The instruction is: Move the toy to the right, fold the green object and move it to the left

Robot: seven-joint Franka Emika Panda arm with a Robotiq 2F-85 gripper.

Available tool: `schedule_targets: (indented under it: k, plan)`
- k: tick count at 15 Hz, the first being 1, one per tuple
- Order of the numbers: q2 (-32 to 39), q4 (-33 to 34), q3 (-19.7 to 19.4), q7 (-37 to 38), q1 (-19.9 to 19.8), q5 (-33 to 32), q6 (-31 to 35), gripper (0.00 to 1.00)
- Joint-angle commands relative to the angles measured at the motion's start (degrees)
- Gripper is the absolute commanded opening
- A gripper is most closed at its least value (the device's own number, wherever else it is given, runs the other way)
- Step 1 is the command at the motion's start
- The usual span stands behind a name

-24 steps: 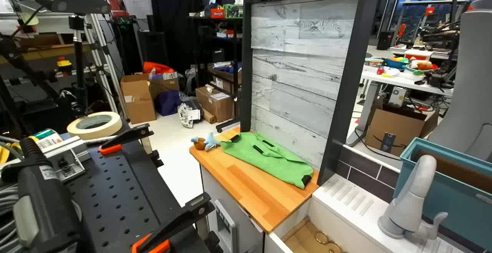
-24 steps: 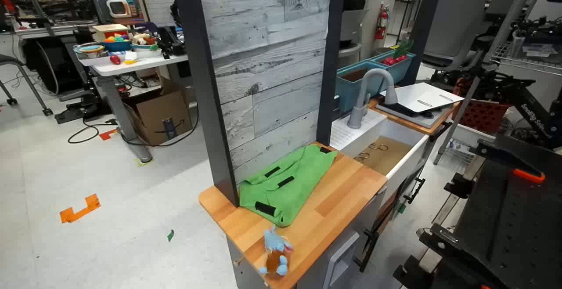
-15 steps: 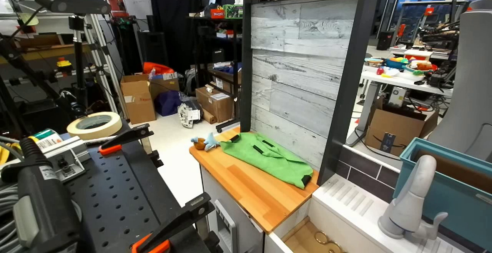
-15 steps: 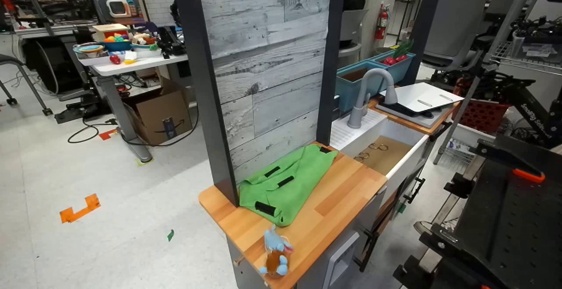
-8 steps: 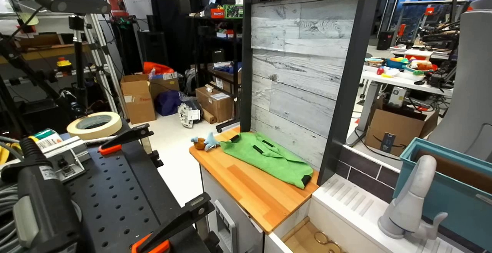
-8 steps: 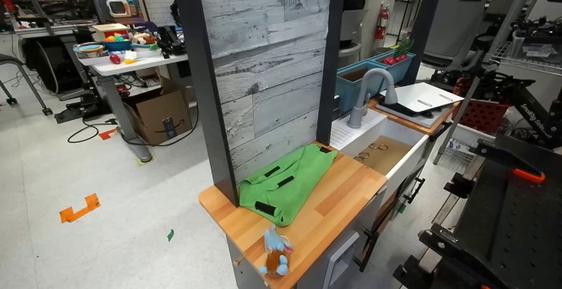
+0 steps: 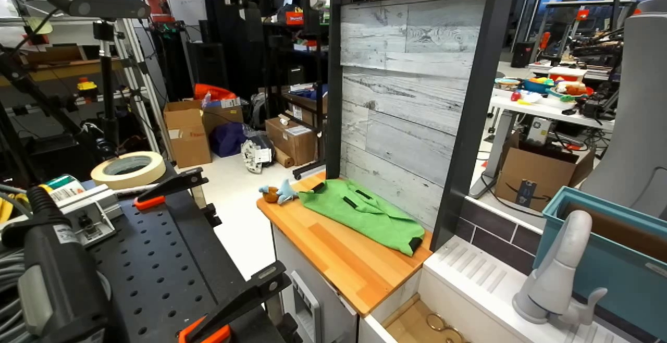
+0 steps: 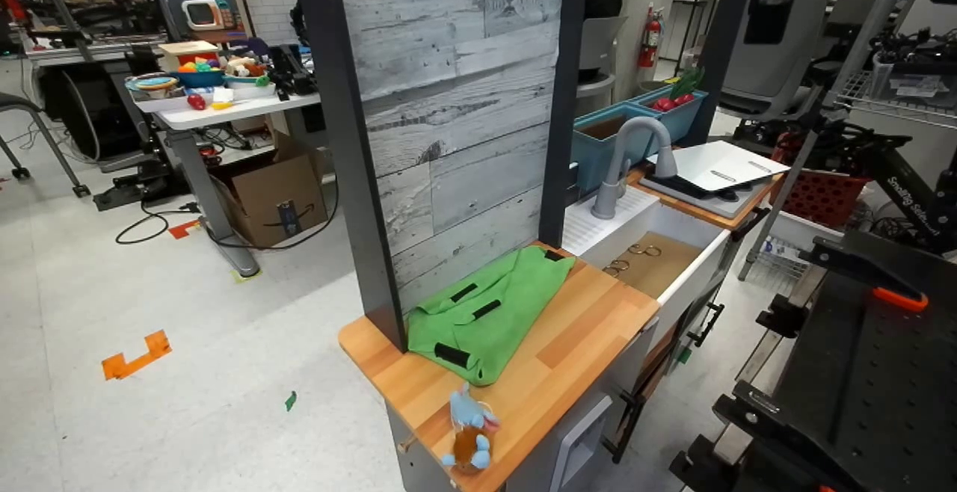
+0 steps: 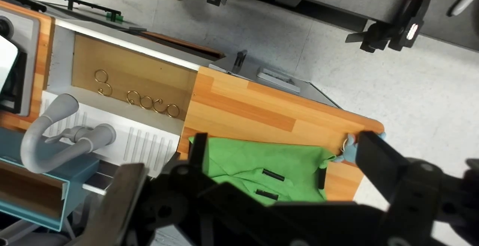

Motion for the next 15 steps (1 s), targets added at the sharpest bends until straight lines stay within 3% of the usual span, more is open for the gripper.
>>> schedule_targets:
  k: [1, 4, 7, 12, 15]
  plan:
    - [-0.3, -2.1, 0.6, 3.2, -0.1, 0.7, 5.6, 1.0]
    - [3.6, -3.6, 2.1, 9.2, 1.0, 2.2, 16.7, 1.0]
    - [12.7, -1.3, 4.0, 13.0, 2.4, 3.9, 23.6, 1.0]
    - [27.2, 3.7, 7.0, 11.1, 3.7, 12.9, 29.3, 1.0]
    - [35.0, 7.0, 5.4, 16.5, 7.0, 10.6, 32.2, 1.0]
